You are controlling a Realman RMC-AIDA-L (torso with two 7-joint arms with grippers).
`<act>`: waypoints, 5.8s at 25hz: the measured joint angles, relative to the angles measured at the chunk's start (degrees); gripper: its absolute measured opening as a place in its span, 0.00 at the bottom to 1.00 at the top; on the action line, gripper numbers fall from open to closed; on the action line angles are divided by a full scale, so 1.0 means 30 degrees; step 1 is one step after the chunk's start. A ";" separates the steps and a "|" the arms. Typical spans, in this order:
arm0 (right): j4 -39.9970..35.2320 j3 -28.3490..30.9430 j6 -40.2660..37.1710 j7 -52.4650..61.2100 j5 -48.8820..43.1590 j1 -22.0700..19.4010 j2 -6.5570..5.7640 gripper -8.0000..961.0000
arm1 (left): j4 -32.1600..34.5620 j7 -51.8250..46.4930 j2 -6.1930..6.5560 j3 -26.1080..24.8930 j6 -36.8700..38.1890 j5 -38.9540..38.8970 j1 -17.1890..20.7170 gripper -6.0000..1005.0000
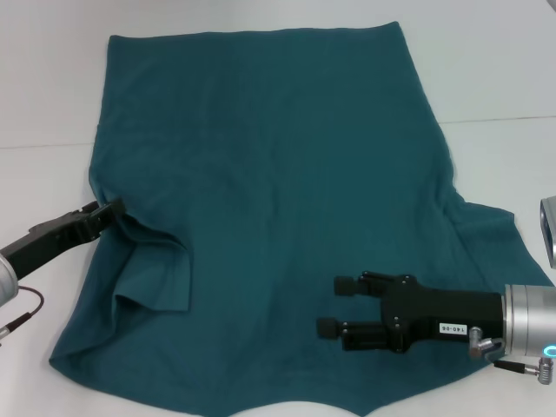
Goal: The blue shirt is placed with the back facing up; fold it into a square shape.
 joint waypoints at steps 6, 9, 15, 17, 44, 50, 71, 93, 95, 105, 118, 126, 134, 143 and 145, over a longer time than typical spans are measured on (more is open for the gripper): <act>-0.0040 0.0004 -0.0019 0.0174 0.0001 0.0029 -0.0001 0.98 | 0.0008 0.0101 0.0001 0.0138 -0.0474 0.0407 0.0101 0.55; -0.0045 0.0004 0.0006 0.0267 0.0001 0.0028 -0.0001 0.98 | 0.0016 0.0110 0.0013 0.0142 -0.0518 0.0467 0.0194 0.67; -0.0048 0.0005 -0.0005 0.0311 0.0001 0.0029 -0.0028 0.98 | -0.0120 0.0179 0.0022 0.0571 -0.1290 0.0477 -0.0134 0.71; -0.0048 0.0005 0.0008 0.0315 0.0000 0.0029 -0.0029 0.98 | -0.0280 0.0179 -0.0002 0.0804 -0.1609 0.0473 -0.0345 0.70; 0.0130 0.0004 0.0023 0.0347 0.0144 -0.0089 0.0001 0.98 | -0.1347 -0.0032 -0.0004 0.2210 -0.3948 0.0477 -0.2037 0.24; 0.0130 0.0003 0.0045 0.0344 0.0149 -0.0088 0.0001 0.98 | -0.1335 -0.0277 -0.0005 0.2546 -0.3857 0.0385 -0.2231 0.04; 0.0129 0.0003 0.0167 0.0192 0.0146 -0.0335 -0.0002 0.98 | -0.2228 -0.0314 -0.0052 0.3513 -0.4267 0.0261 -0.3583 0.03; -0.0087 0.1879 -0.0059 0.0270 0.0201 -0.0924 -0.0315 0.98 | 0.2015 -0.0298 -0.0058 0.2772 0.6542 -0.0676 0.0064 0.63; -0.0153 0.2020 -0.0066 0.0263 0.0206 -0.0943 -0.0384 0.98 | 0.2025 -0.0011 -0.0062 0.2685 0.7298 -0.0670 0.0344 0.65; -0.2132 0.2522 -0.0798 0.2729 0.0203 -0.1193 -0.0868 0.98 | 0.1995 0.5287 -0.0067 0.2675 1.0909 -0.0441 0.1731 0.90; -0.5408 0.4133 -0.0330 0.9186 0.0065 -0.2144 -0.1636 0.98 | 0.1978 1.0081 -0.0093 0.2944 1.1831 0.2545 0.2031 0.90; -0.7177 0.4183 0.1667 1.2978 -0.2058 -0.2628 -0.2196 0.98 | 0.1952 0.9894 -0.0063 0.2883 1.1706 0.2829 0.1910 0.90; -0.7997 0.4028 0.4289 1.5633 -0.5173 -0.1651 -0.2256 0.98 | 0.1965 0.8111 0.0030 0.2923 1.0720 0.3226 0.1284 0.90; -0.7461 0.3811 0.6368 1.6268 -0.8055 0.0110 -0.1563 0.98 | 0.1981 0.7157 0.0025 0.2936 1.0133 0.3865 0.0894 0.90; -0.6957 0.3521 0.6783 1.6234 -0.8125 0.0320 -0.1531 0.98 | 0.1967 0.7157 0.0025 0.2917 1.0120 0.3869 0.0863 0.90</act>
